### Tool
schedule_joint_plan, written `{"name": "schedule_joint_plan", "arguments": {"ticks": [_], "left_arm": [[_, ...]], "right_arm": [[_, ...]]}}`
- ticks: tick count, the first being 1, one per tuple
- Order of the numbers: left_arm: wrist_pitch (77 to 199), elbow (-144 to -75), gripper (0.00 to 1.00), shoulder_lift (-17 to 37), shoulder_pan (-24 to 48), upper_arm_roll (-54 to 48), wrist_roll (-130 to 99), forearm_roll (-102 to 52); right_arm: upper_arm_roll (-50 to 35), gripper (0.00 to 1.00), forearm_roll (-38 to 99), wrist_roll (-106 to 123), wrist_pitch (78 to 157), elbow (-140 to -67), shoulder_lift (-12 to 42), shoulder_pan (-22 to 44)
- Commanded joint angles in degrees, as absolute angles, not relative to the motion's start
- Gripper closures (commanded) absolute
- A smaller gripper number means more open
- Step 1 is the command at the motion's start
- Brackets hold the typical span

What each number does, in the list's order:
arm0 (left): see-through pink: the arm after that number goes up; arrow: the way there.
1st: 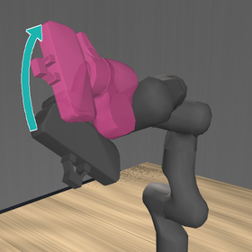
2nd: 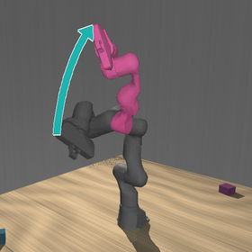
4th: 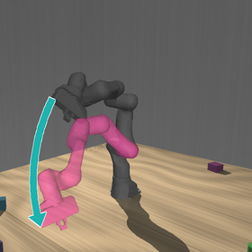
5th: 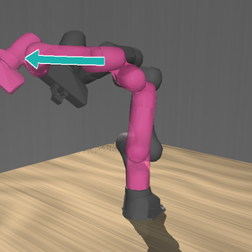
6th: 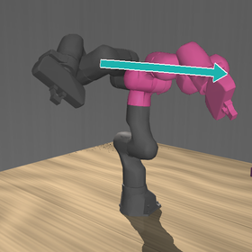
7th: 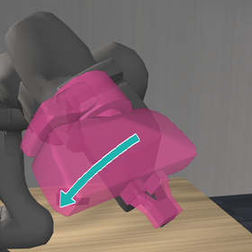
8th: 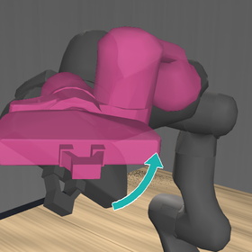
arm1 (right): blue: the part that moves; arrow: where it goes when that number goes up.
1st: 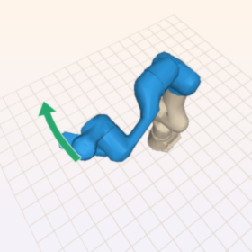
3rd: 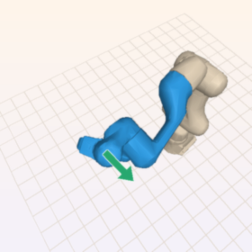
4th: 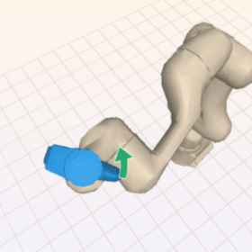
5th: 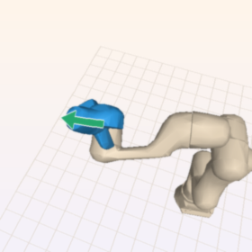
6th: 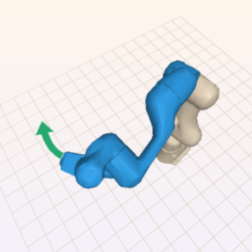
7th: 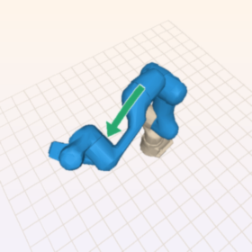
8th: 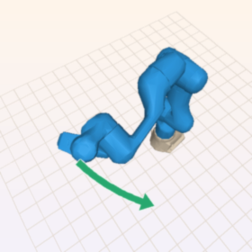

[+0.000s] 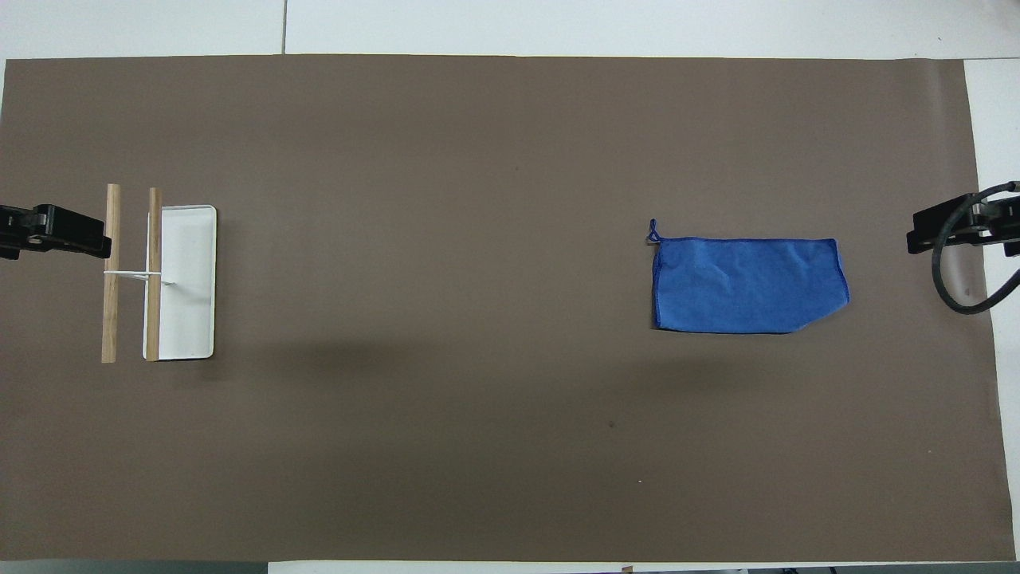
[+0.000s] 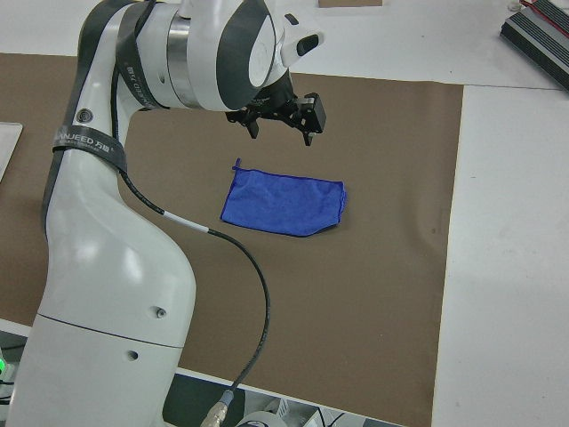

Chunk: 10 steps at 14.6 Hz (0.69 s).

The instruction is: Right arm passes towel to left arm to hang

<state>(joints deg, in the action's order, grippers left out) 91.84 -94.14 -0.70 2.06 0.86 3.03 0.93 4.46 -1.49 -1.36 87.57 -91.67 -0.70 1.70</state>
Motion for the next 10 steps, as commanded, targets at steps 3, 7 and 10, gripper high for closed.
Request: {"name": "schedule_joint_plan", "arguments": {"ticks": [3, 7, 10], "left_arm": [[91.76, -95.62, 0.0, -2.11, 1.85, 0.88, 3.78, 1.14], [91.76, -95.62, 0.0, -2.11, 1.85, 0.88, 3.78, 1.14], [91.76, -95.62, 0.0, -2.11, 1.85, 0.88, 3.78, 1.14]], "right_arm": [[4.4, 0.0, -1.49, 0.09, 100.61, -105.88, -4.75, 0.97], [4.31, 0.0, -0.88, 0.09, 121.77, -120.9, -2.99, 1.67], [4.31, 0.0, -0.88, 0.53, 134.87, -129.96, -0.53, 1.67]]}}
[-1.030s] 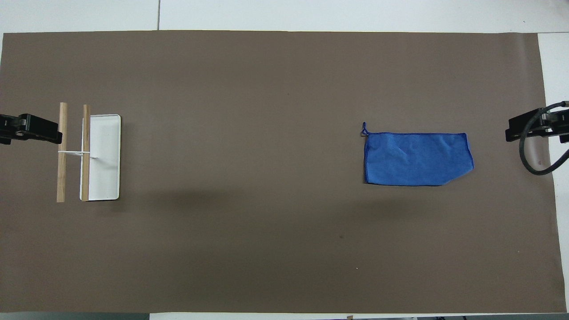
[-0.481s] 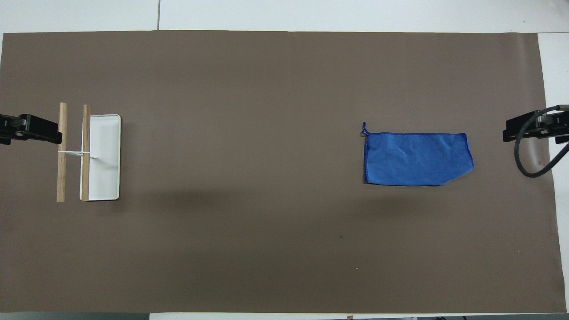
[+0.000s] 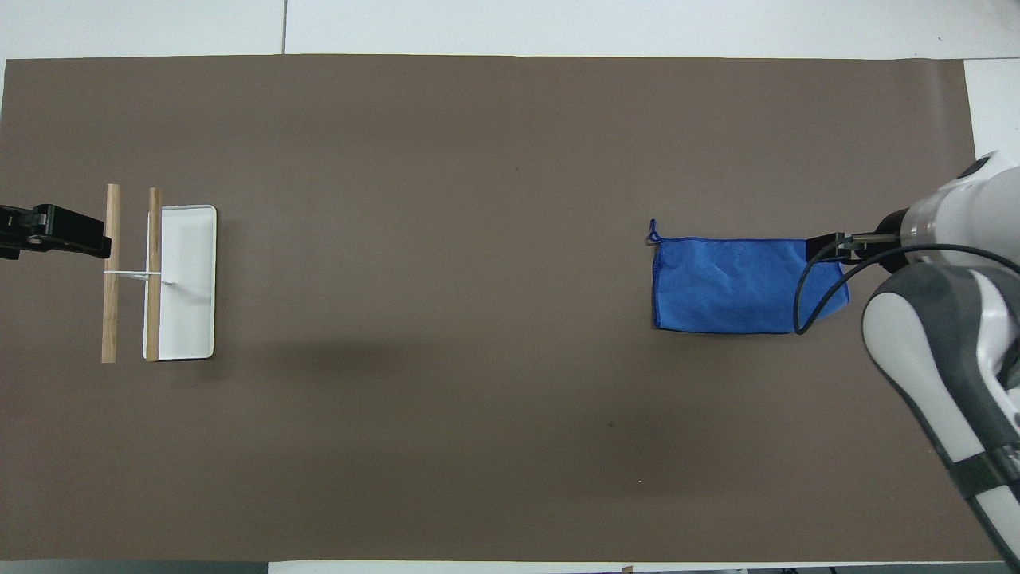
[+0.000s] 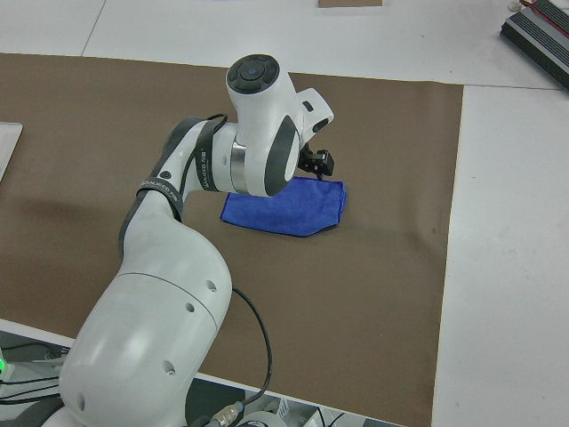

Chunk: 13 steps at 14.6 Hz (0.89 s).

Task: Right arm passes towel to left arm to hang
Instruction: 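Reach the right gripper to the blue towel and grasp its edge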

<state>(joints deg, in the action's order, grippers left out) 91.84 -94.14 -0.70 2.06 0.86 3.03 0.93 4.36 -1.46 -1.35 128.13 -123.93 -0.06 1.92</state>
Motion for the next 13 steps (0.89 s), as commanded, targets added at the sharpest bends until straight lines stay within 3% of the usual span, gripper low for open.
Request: {"name": "schedule_joint_plan", "arguments": {"ticks": [1, 6, 12, 13], "left_arm": [[91.76, -95.62, 0.0, -2.11, 1.85, 0.88, 3.78, 1.14], [91.76, -95.62, 0.0, -2.11, 1.85, 0.88, 3.78, 1.14], [91.76, -95.62, 0.0, -2.11, 1.85, 0.88, 3.78, 1.14], [91.76, -95.62, 0.0, -2.11, 1.85, 0.88, 3.78, 1.14]], "right_arm": [[4.31, 0.0, -0.88, 0.53, 137.96, -131.73, -0.01, 1.67], [4.31, 0.01, -0.79, 3.78, 143.51, -134.64, 3.87, 1.06], [4.22, 0.08, -0.79, 4.83, 146.6, -136.32, 6.15, 1.14], [4.31, 0.13, -0.79, 4.92, 146.43, -136.32, 6.24, 1.4]]}}
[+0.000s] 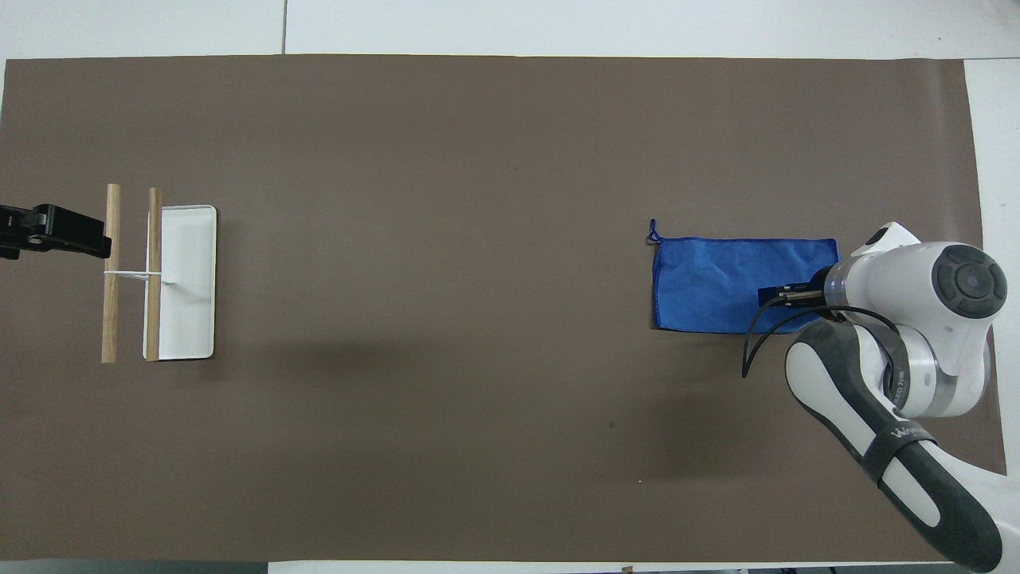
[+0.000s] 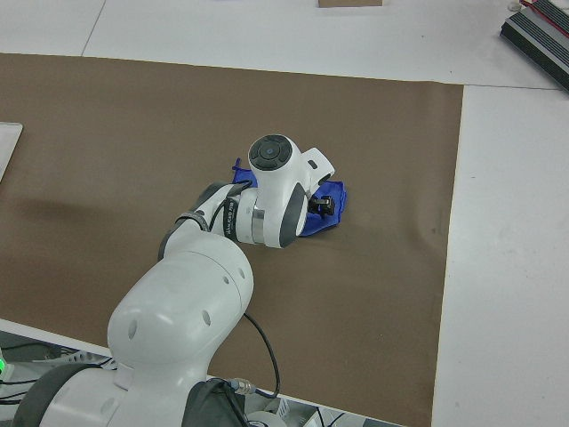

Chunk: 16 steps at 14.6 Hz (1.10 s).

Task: Right arm passes towel to left arm to hang
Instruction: 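Reach the right gripper to the blue towel and grasp its edge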

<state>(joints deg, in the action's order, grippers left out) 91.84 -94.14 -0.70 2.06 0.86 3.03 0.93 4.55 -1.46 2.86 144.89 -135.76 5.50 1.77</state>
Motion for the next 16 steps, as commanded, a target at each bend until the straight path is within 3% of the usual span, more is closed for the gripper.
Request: {"name": "schedule_joint_plan", "arguments": {"ticks": [1, 2, 6, 10, 13, 16], "left_arm": [[91.76, -95.62, 0.0, -2.11, 1.85, 0.88, 3.78, 1.14], [91.76, -95.62, 0.0, -2.11, 1.85, 0.88, 3.78, 1.23], [91.76, -95.62, 0.0, -2.11, 1.85, 0.88, 3.78, 1.14], [91.76, -95.62, 0.0, -2.11, 1.76, 0.88, 3.78, 1.14], [91.76, -95.62, 0.0, -2.11, 1.76, 0.88, 3.78, 1.23], [91.76, -95.62, 0.0, -2.11, 1.76, 0.88, 3.78, 1.14]], "right_arm": [[4.22, 0.29, -0.79, 5.01, 146.43, -136.32, 6.24, 1.41], [4.22, 0.47, -0.79, 5.1, 146.51, -136.41, 6.24, 1.49], [4.22, 1.0, -0.79, 5.1, 146.43, -136.41, 6.24, 1.49], [4.04, 1.0, -0.79, 4.66, 140.74, -133.61, 5.72, 1.67], [2.9, 1.0, 3.4, 4.48, 126.26, -123.17, 4.66, 1.67], [-0.86, 1.0, 7.03, -2.34, 120.42, -116.21, 4.4, 1.93]]}}
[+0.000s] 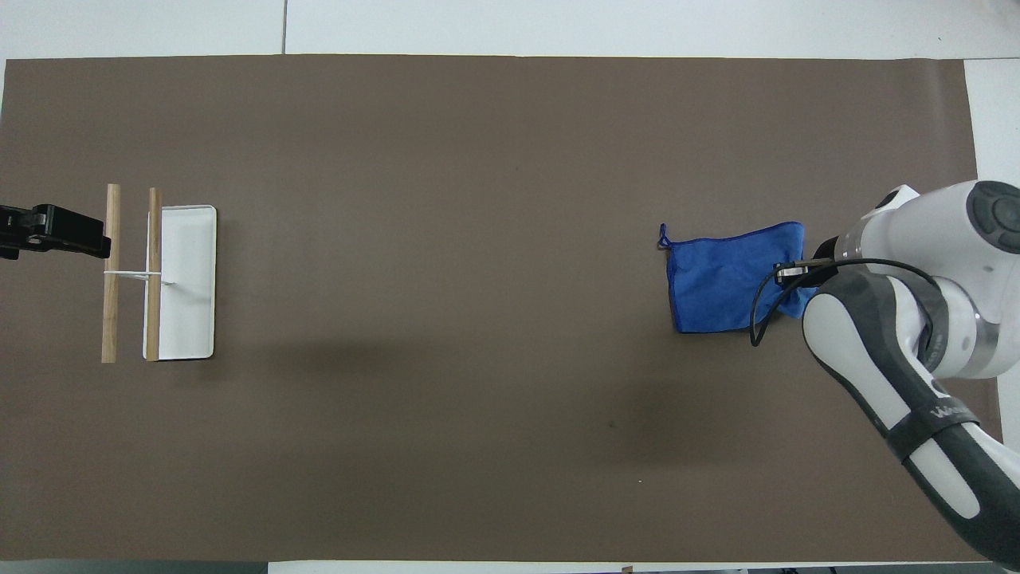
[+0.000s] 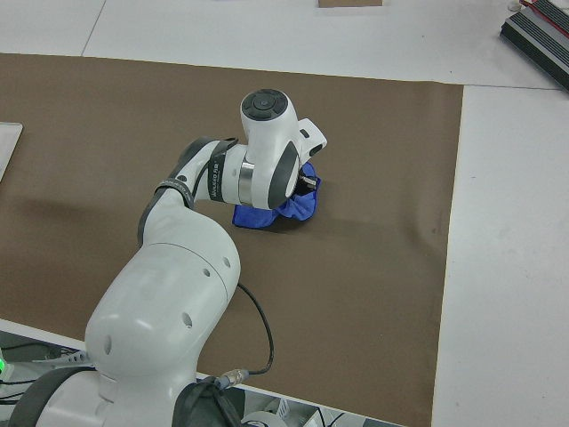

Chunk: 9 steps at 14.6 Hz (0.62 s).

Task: Right arm passes towel to left arm to hang
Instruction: 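Lift the blue towel with the right gripper toward the wooden rack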

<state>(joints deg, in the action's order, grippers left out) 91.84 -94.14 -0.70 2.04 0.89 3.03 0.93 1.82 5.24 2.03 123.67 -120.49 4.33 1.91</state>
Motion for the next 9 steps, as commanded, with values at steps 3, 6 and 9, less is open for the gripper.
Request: {"name": "schedule_joint_plan", "arguments": {"ticks": [3, 6, 9], "left_arm": [[91.76, -95.62, 0.0, -2.11, 1.76, 0.88, 3.78, 1.14], [91.76, -95.62, 0.0, -2.11, 1.76, 0.88, 3.78, 1.14], [91.76, -95.62, 0.0, -2.11, 1.76, 0.88, 3.78, 1.14]], "right_arm": [[-6.57, 1.0, 8.95, -14.46, 114.62, -106.99, 5.09, 2.11], [-11.14, 1.0, 14.04, -24.23, 112.85, -99.43, 6.06, 2.2], [-15.54, 1.0, 17.92, -34.86, 114.16, -92.39, 9.22, 2.2]]}}
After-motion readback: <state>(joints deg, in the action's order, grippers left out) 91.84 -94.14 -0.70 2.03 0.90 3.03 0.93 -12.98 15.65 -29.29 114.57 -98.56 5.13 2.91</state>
